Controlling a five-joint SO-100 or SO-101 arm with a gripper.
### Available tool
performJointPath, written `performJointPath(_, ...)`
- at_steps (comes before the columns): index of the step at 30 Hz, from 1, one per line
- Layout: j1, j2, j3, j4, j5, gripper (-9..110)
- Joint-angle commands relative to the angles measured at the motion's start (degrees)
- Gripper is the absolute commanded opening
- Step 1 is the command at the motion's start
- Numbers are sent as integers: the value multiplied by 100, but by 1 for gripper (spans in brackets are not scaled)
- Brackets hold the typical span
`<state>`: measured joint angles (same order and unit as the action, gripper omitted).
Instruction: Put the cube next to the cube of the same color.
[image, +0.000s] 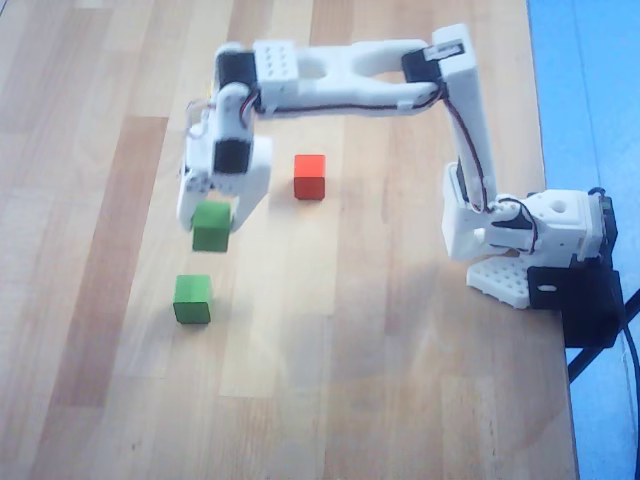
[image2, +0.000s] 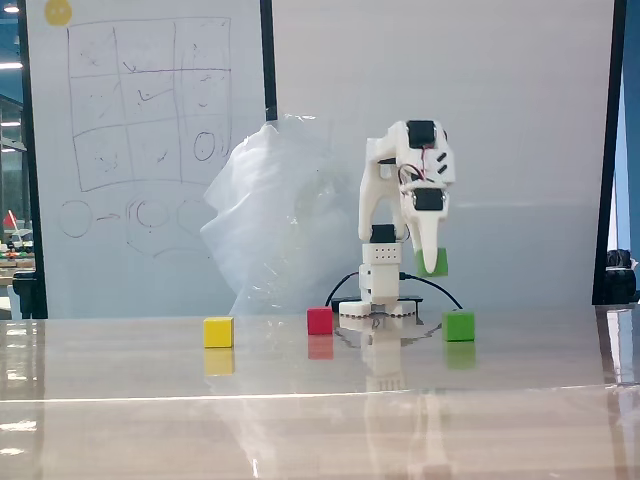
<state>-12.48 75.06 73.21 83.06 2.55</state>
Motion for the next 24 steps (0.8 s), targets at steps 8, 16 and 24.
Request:
performJointPath(8,26,-466,-633,-721,-492,0)
performJointPath(16,176,-738,-694,-923,-782,0)
performJointPath(24,545,-765,-694,-976,-1318,0)
